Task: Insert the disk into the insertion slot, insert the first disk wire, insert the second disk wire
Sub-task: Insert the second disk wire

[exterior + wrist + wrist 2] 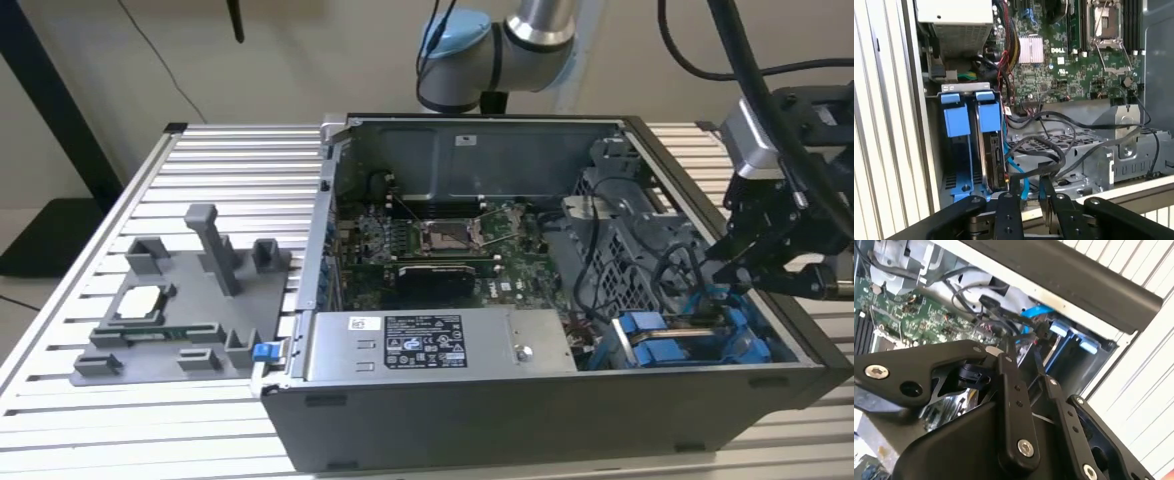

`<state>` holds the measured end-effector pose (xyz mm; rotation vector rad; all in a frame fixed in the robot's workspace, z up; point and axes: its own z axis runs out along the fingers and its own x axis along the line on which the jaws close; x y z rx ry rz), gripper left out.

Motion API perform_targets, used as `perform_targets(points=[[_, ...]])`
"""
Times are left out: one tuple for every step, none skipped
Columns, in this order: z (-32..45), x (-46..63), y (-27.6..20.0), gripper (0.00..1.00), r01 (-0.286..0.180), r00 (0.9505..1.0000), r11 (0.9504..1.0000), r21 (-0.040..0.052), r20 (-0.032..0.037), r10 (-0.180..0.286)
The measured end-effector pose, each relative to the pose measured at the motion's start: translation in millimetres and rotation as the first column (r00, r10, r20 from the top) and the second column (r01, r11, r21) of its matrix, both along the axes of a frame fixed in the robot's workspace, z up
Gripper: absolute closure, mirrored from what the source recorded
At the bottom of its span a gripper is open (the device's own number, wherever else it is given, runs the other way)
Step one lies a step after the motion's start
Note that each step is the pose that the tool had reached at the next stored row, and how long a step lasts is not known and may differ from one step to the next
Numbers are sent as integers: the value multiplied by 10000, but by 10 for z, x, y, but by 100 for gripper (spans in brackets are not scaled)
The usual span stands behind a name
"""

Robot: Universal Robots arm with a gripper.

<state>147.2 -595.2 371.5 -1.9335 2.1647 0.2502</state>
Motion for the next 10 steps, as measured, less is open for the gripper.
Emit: perform_targets(points=[[-2, 21, 0, 0, 1, 10000, 10000, 0, -13, -1], [-4, 45, 0, 0, 1, 10000, 10000, 0, -22, -1], [-4, 73, -1, 0, 1, 10000, 10000, -1, -33, -1], [-5, 96, -3, 0, 2, 10000, 10000, 0, -43, -2], [-6, 121, -4, 0, 2, 10000, 10000, 0, -54, -2], [-7, 146, -6, 0, 2, 10000, 10000, 1, -66, -2], [-8, 171, -10, 0, 2, 10000, 10000, 0, -78, -2], [-10, 189, -16, 0, 1, 10000, 10000, 0, -96, -1], [-14, 205, -25, 0, 2, 9999, 10000, 1, -120, -2], [-17, 218, -37, 0, 2, 9999, 10000, 0, -148, -2]])
